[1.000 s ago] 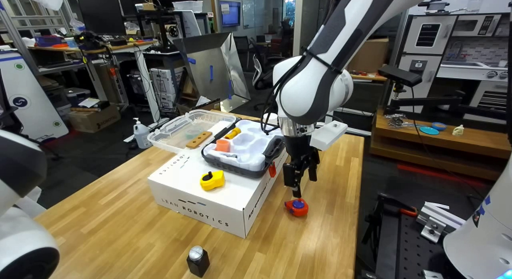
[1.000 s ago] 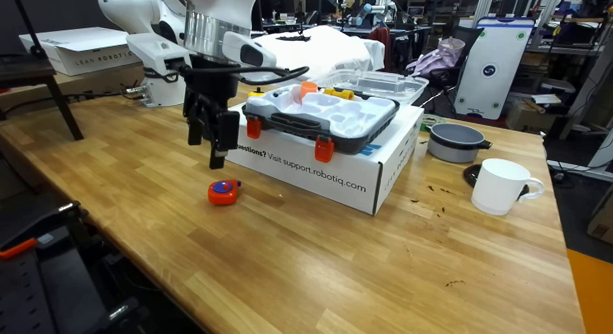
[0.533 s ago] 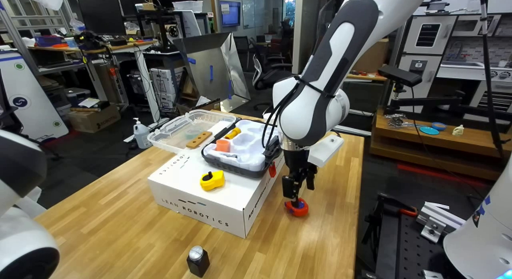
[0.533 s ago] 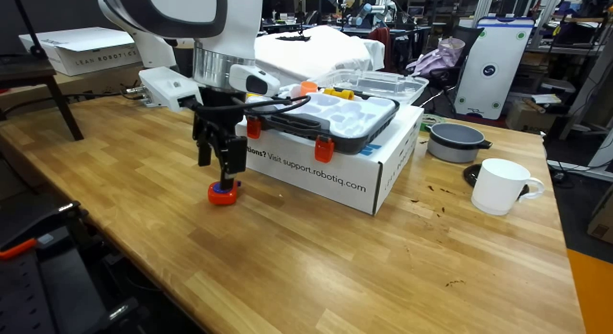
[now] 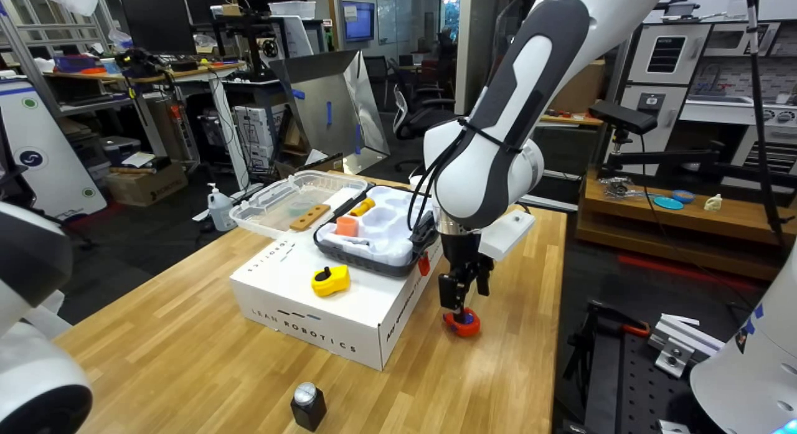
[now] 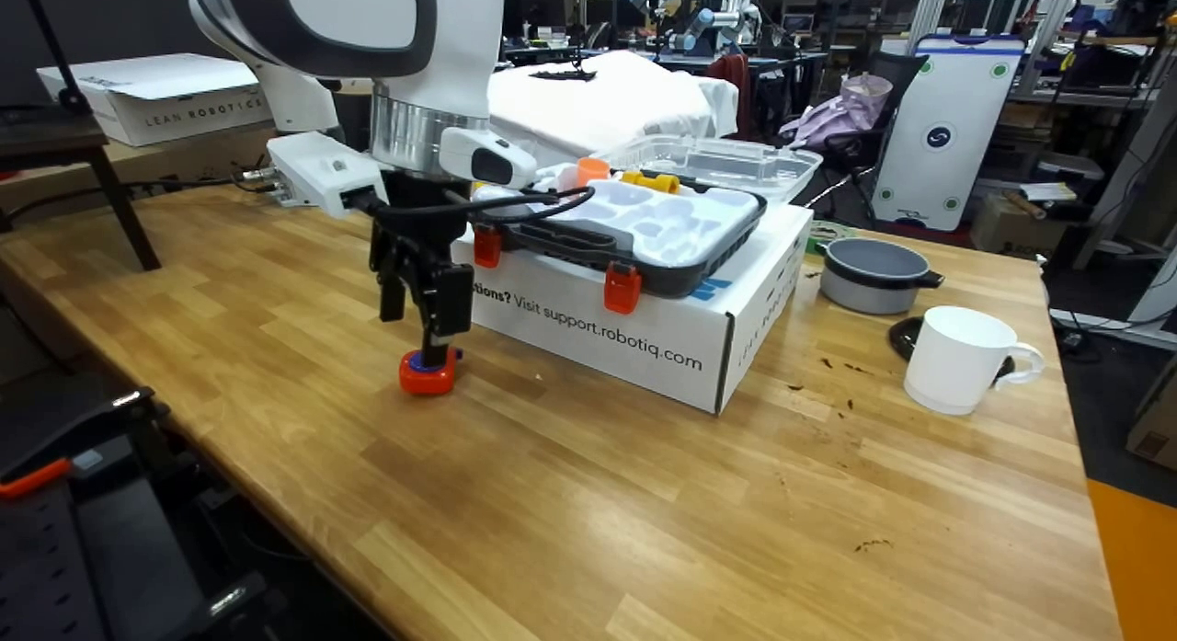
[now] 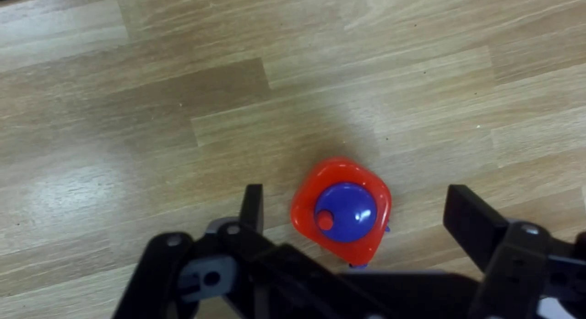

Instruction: Put the red measuring tape on the white box

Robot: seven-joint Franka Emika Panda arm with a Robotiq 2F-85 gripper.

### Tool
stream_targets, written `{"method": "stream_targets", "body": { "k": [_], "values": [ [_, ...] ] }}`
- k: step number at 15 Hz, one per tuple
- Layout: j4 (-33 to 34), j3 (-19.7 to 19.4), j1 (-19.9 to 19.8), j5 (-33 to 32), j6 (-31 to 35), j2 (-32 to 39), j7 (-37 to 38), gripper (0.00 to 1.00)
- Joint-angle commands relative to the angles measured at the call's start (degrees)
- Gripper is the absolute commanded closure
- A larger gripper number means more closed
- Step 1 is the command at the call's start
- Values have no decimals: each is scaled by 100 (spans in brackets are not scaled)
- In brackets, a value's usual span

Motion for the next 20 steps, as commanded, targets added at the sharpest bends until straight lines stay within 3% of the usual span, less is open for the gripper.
{"method": "stream_targets", "body": {
  "k": [1,16,17,19,20],
  "values": [
    [38,-7,13,-312,234,98,326,0],
    [91,94,82,-404,776,627,500,0],
    [90,106,66,-384,779,628,490,8],
    [96,108,57,-373,804,648,499,34],
    [99,112,51,-365,823,659,502,40]
  ]
}}
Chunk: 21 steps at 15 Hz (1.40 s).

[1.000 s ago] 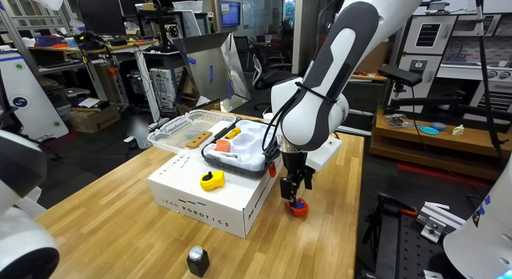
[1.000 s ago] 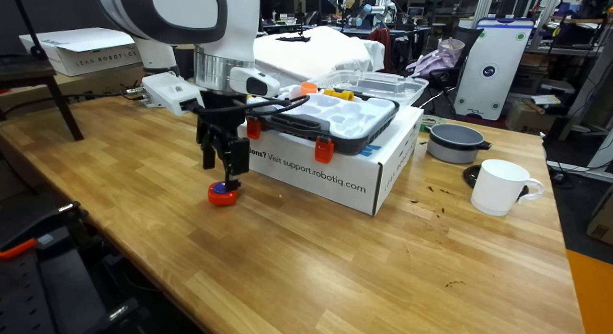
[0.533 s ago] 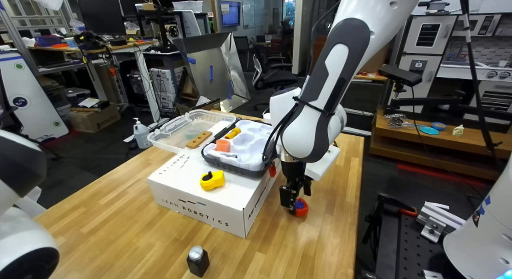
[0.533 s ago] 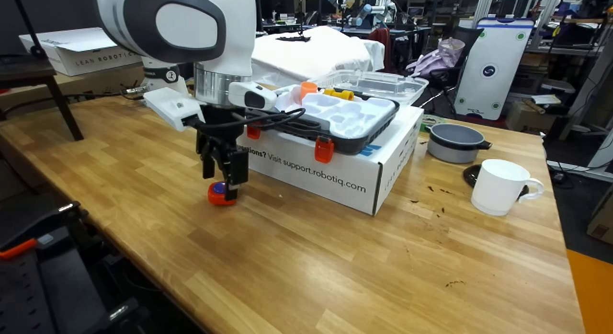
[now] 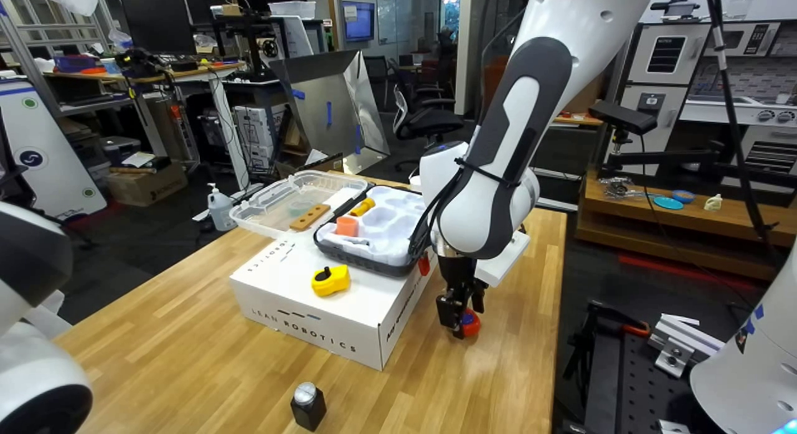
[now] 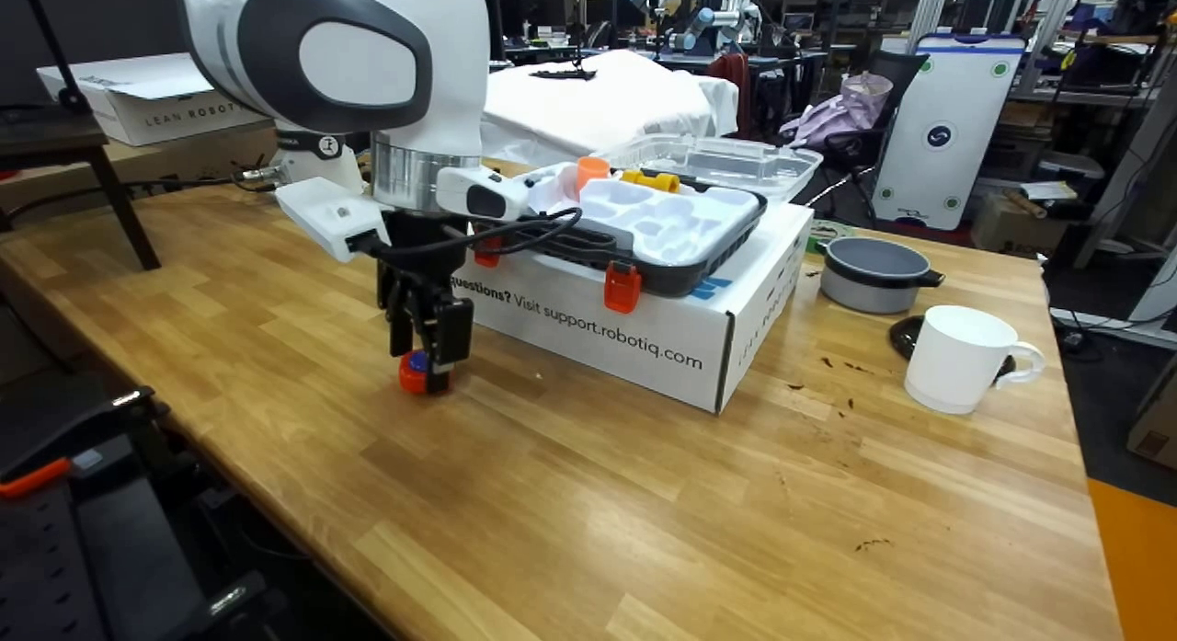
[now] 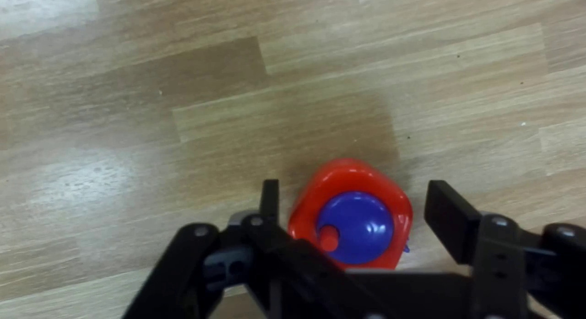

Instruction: Put the red measuring tape on the white box

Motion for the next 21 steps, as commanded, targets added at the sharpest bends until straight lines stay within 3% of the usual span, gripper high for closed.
{"method": "stream_targets", "body": {
  "k": [1,3,8,13,16,17,21],
  "values": [
    [27,76,-89,1,169,70,85,47],
    [22,68,-82,-13,200,74,97,61],
    [-254,83,-86,-25,304,-276,60,62],
    [-1356,80,39,-203,426,-1416,88,62],
    [-2050,23,173,-792,301,-2326,294,62],
    [-1623,28,196,-1186,43,-2219,487,62],
    [-1574,303,97,-2212,-338,-3014,945,62]
  ]
}}
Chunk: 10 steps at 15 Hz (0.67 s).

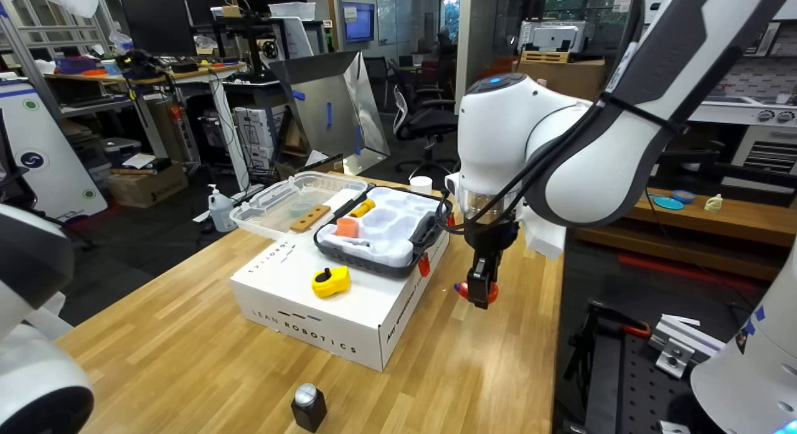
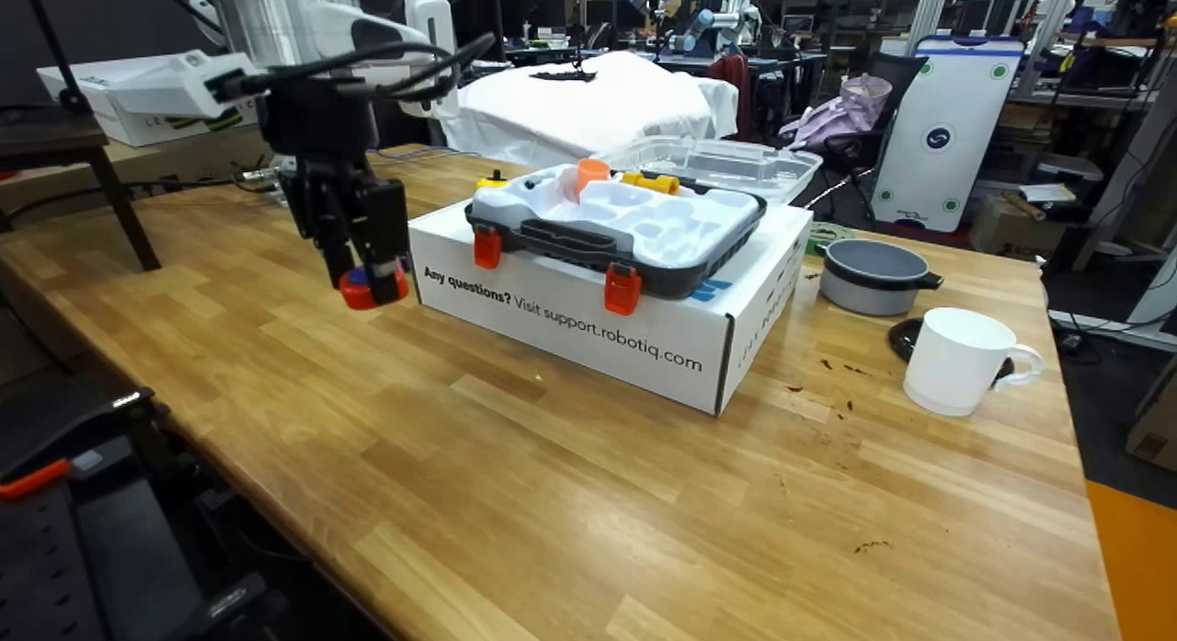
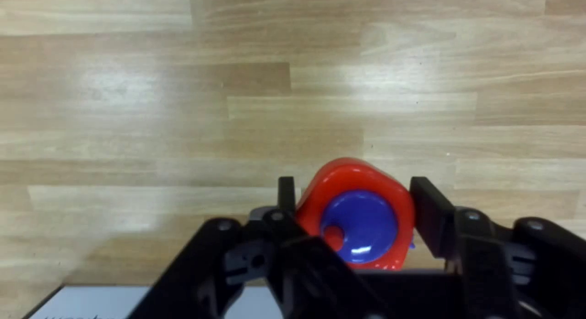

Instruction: Put the red measuring tape on the white box

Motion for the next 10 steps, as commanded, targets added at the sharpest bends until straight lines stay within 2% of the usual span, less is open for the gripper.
{"method": "stream_targets", "body": {
  "k": [1,4,7,10],
  "values": [
    [20,244,-88,-613,-395,-543,236,62],
    [52,492,-37,-754,-510,-839,145,62],
    [225,686,96,-635,-540,-881,-160,62],
    [499,703,319,-407,-681,-774,-866,62]
  ]
}}
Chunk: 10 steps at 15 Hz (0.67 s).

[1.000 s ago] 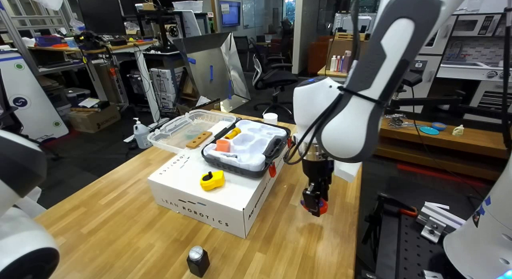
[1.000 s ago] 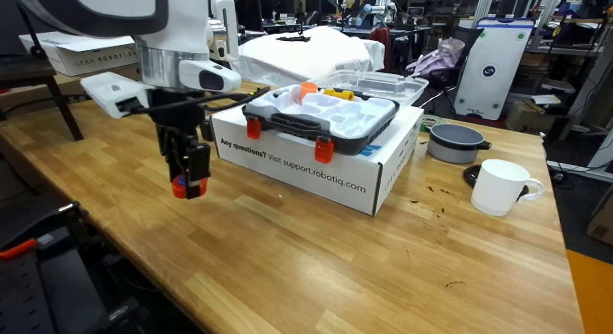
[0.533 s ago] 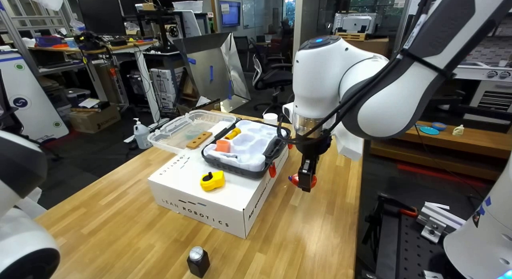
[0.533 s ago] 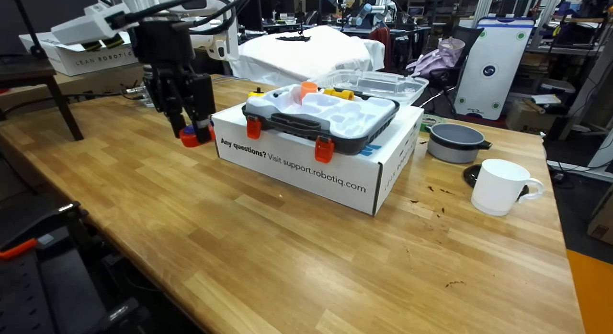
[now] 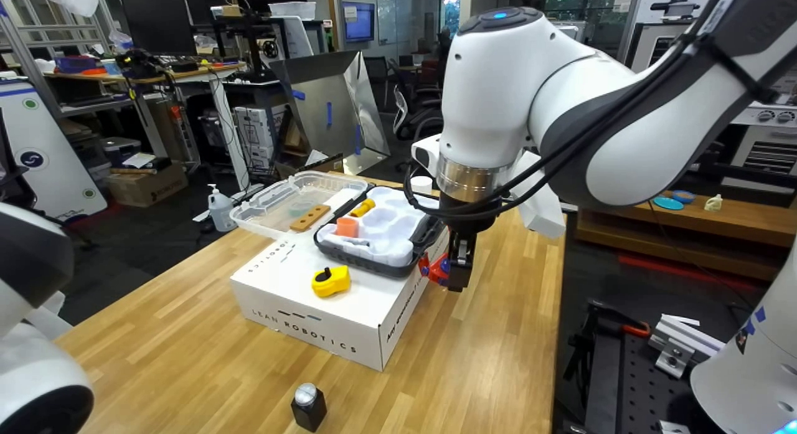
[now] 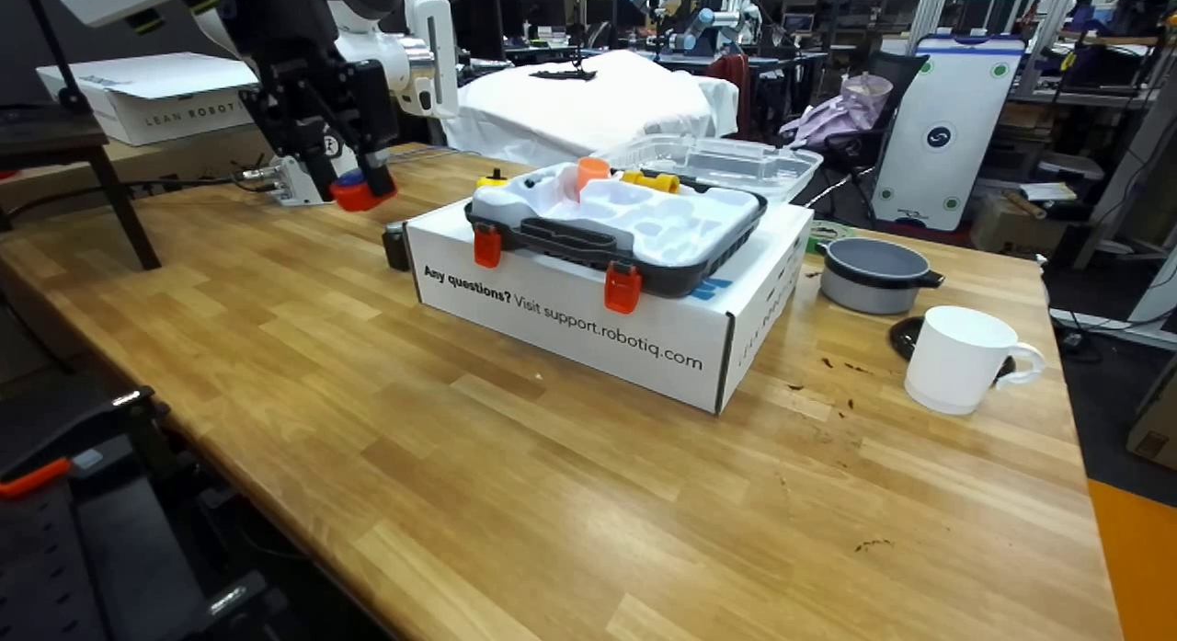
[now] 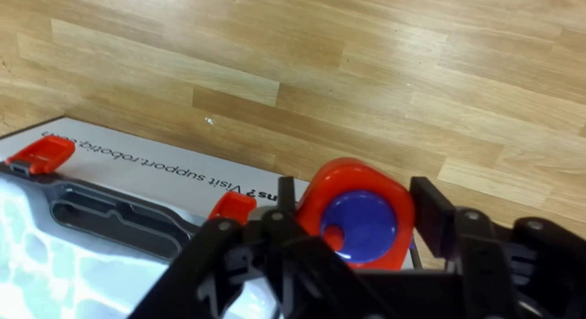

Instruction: Put the red measuring tape on the white box

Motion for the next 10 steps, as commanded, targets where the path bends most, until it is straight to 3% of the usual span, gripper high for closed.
{"method": "stream_targets", "body": {
  "k": [1,5,6,10],
  "values": [
    [340,-52,249,358,-354,136,-1037,62],
    [521,-78,454,826,-699,158,-1888,62],
    [361,7,357,646,-463,60,-1503,37],
    [399,-6,400,739,-558,72,-1716,37]
  ]
}}
